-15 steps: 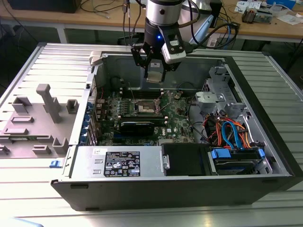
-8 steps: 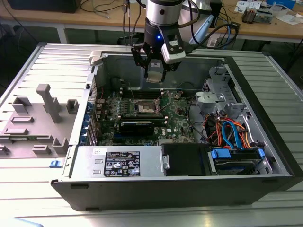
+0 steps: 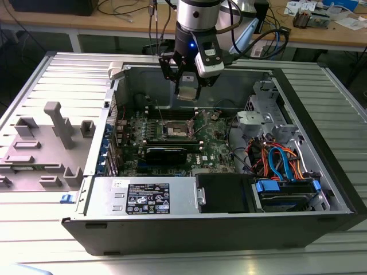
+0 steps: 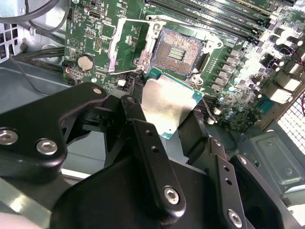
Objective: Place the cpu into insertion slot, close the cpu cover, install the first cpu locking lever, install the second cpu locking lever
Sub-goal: 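Place the cpu into insertion slot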
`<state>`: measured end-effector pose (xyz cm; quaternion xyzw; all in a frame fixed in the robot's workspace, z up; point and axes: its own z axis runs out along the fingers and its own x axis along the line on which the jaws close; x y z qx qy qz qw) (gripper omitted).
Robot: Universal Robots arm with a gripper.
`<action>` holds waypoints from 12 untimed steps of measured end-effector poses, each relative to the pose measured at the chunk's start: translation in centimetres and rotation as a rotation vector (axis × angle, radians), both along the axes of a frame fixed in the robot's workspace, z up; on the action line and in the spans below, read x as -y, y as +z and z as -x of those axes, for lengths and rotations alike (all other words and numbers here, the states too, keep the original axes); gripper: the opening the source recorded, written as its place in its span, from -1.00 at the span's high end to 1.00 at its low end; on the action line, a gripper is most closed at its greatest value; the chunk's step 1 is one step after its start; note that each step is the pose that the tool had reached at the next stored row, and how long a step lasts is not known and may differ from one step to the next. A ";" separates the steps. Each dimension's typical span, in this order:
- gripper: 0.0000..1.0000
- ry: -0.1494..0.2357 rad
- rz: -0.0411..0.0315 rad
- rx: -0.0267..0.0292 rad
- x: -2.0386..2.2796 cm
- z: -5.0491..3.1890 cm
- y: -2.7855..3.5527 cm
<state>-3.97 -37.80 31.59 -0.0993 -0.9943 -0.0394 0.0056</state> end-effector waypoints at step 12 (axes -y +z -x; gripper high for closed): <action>-0.09 -0.023 0.0000 0.0000 0.00 0.00 -0.02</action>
